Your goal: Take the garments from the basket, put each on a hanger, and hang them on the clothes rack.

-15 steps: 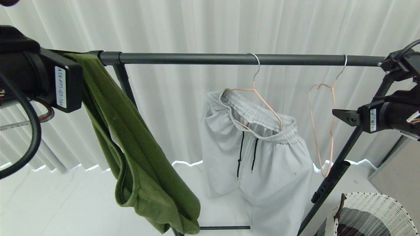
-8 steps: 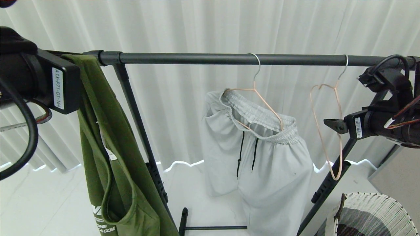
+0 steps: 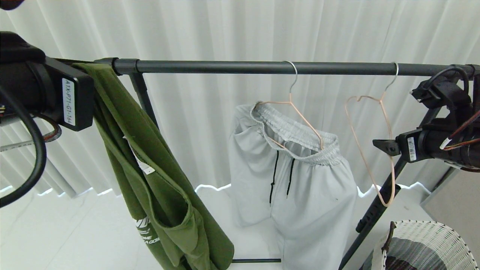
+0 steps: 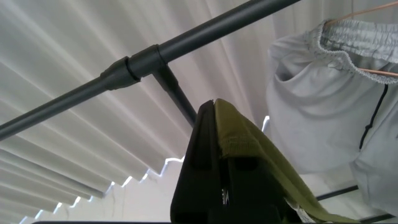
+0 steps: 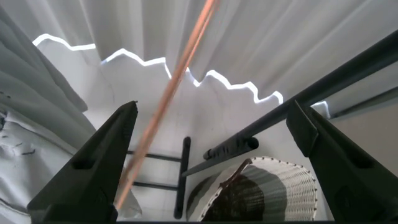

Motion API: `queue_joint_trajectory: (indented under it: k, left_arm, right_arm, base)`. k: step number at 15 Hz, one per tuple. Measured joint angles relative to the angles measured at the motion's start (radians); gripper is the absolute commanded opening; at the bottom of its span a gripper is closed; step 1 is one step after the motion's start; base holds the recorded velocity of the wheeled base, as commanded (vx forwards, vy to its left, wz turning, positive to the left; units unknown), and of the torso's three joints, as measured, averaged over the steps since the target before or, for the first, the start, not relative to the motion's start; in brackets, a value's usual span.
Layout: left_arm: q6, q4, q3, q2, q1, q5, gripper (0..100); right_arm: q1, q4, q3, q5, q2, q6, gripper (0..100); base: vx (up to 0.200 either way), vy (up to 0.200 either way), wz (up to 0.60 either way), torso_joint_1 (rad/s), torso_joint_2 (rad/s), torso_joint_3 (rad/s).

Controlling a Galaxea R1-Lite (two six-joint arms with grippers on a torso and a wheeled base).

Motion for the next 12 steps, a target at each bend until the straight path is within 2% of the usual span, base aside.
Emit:
queue_joint_trajectory:
  k: [4,7,12]
  left_arm:
    - [0.000,0.000,-0.001,0.000,0.000,0.000,0]
    - [0.000,0.000,-0.003,0.000,0.000,0.000,0]
    - [0.000,0.000,-0.005,-0.002,0.000,0.000,0]
  right_arm:
    - [0.000,0.008,-0.004,0.000,0.000,0.023,100]
    - [0.000,0.051,-0.031,0.001,0.011,0.104,100]
    - [-0.002,0.263,-0.231,0.011,0.087,0.244,100]
  base:
    - [0.000,0.000,0.00,0.000,0.00,0.000]
    - [0.000,0.000,0.00,0.000,0.00,0.000]
    - [0.000,0.000,0.00,0.000,0.00,0.000]
